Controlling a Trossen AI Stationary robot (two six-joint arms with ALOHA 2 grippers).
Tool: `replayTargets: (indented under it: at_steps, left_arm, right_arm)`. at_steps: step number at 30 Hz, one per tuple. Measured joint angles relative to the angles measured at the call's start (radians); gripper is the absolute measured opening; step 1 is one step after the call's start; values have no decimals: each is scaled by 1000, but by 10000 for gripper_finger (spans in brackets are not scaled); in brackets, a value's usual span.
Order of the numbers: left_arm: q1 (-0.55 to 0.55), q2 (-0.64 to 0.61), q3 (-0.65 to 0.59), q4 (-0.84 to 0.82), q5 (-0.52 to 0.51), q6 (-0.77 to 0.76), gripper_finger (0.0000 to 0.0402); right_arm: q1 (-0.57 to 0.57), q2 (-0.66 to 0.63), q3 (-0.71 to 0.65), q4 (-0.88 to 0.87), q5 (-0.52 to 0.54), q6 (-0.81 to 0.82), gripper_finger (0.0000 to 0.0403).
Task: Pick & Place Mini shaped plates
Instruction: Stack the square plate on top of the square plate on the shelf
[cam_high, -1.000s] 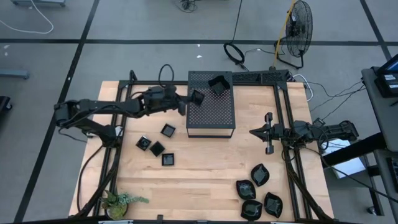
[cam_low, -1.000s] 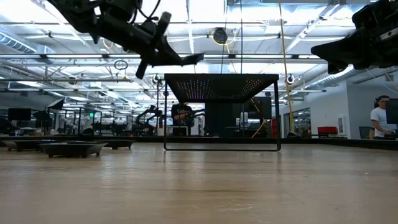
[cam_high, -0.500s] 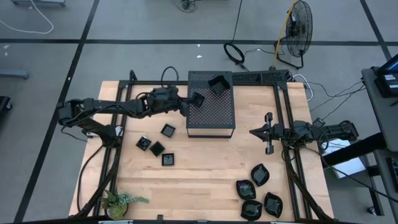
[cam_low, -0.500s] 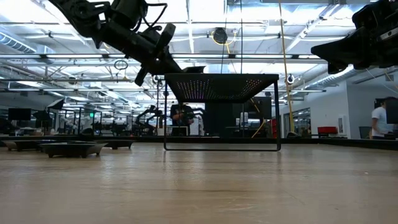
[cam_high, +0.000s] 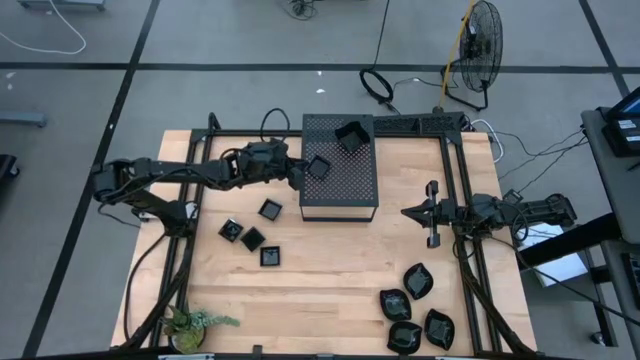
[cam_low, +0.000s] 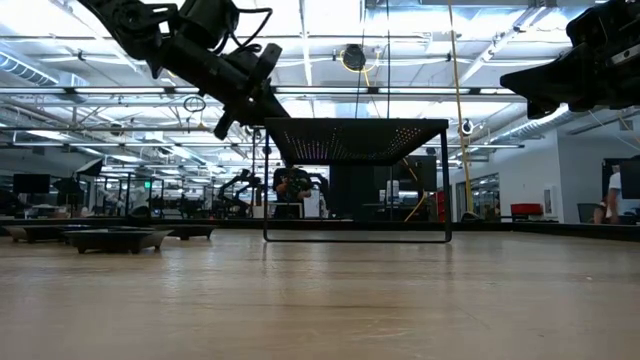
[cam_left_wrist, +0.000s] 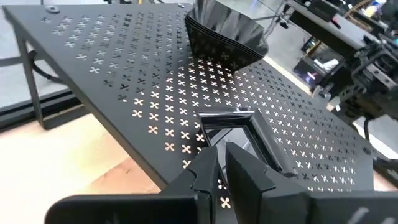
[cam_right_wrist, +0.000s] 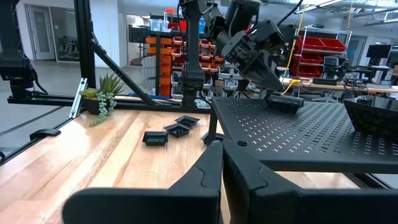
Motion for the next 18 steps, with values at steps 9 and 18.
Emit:
replayTargets:
  at_steps: [9, 18]
  left_arm:
    - [-2, -196, 1, -243, -46, 58, 56]
    - [-40, -335, 1, -758, -47, -71, 176]
  right_arm:
    - [0, 0, 0, 0, 0, 0, 0]
    - [0, 0, 0, 1, 0, 0, 0]
